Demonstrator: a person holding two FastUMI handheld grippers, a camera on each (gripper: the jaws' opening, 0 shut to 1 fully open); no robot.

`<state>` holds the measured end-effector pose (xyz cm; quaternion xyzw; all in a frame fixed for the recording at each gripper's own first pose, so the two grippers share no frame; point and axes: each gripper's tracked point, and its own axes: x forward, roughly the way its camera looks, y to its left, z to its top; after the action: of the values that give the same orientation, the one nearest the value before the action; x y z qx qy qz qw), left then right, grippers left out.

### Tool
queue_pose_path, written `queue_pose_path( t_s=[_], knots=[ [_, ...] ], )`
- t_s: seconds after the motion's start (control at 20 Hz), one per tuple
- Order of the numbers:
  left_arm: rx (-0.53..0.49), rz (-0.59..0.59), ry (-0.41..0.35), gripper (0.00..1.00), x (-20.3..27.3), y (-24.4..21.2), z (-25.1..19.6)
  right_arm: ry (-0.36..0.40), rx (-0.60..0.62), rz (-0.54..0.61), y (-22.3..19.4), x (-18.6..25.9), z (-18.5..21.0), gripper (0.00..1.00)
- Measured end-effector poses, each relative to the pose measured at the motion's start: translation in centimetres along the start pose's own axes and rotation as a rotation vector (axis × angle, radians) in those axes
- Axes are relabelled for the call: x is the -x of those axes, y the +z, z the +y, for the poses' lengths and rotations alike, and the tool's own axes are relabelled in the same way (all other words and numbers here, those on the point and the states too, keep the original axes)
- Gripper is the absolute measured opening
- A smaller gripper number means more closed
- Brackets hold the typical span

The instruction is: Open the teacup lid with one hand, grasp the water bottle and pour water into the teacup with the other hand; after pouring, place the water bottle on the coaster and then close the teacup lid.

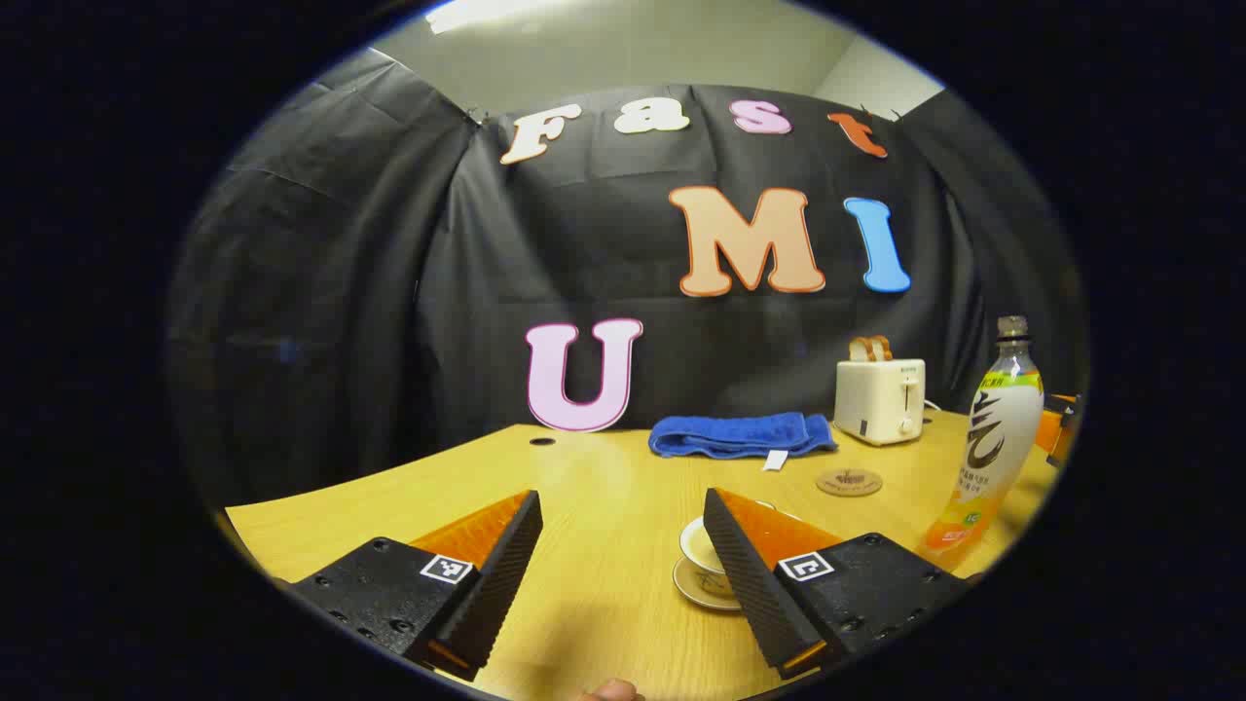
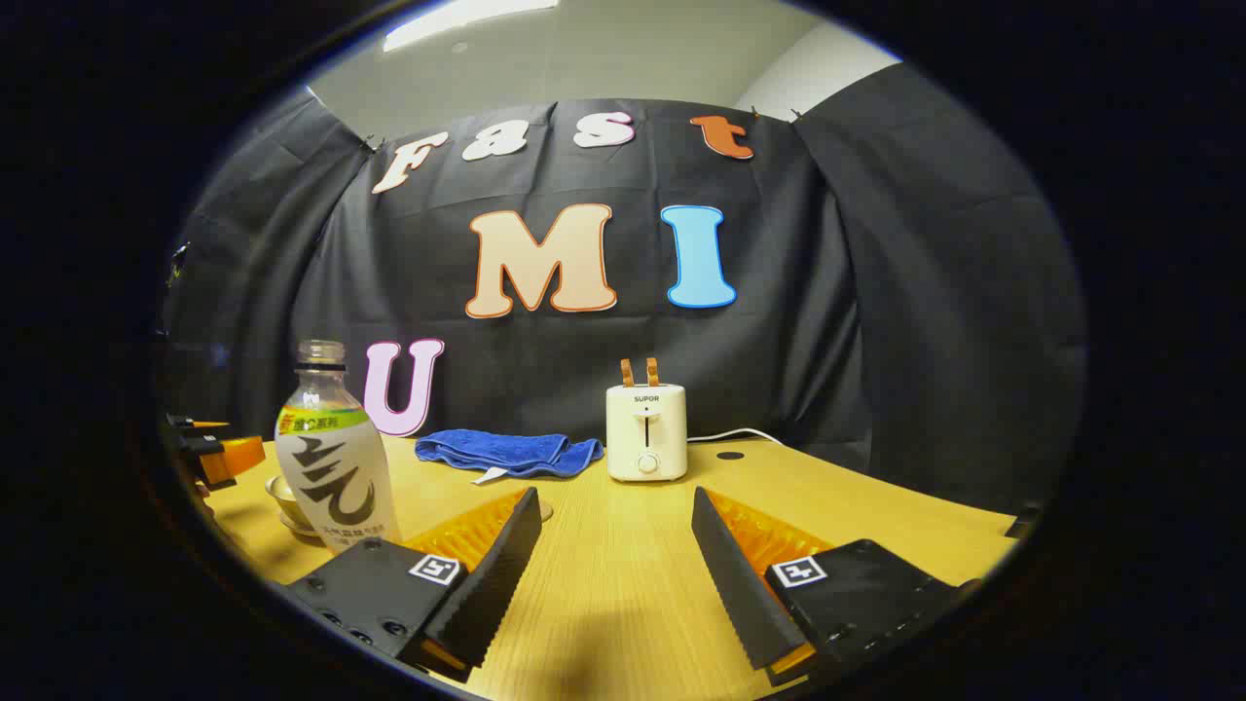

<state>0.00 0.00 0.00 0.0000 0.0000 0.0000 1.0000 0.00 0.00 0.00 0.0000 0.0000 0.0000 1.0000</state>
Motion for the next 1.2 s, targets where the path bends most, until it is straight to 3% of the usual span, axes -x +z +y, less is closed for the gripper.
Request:
queue_pose_path(
  t_s=[0.15,0.25,0.55,0.6,0.65,1.2],
  knots=[
    [0.0,-0.005,-0.005,0.98,-0.4,0.3,0.1,0.05,-0.003,0.024,-0.4,-0.1,1.1,0.95],
    [-0.002,0.005,0.003,0.97,-0.6,-0.2,0.2,0.059,-0.004,0.025,-0.5,-0.2,1.0,1.0],
    [0.0,0.001,0.009,0.97,-0.6,-0.1,0.2,0.077,-0.005,0.032,-0.7,-0.4,1.5,1.0],
    [0.0,0.0,0.009,0.98,-0.6,-0.2,0.2,0.081,-0.005,0.032,-0.7,-0.4,1.5,0.95],
    [-0.001,0.001,0.009,0.97,-0.7,-0.1,0.2,0.068,-0.004,0.03,-0.6,-0.5,1.2,1.0],
    [0.003,-0.001,0.003,0.97,-0.8,-0.2,0.1,0.062,-0.003,0.024,-0.5,-0.6,1.3,0.98]
  ],
)
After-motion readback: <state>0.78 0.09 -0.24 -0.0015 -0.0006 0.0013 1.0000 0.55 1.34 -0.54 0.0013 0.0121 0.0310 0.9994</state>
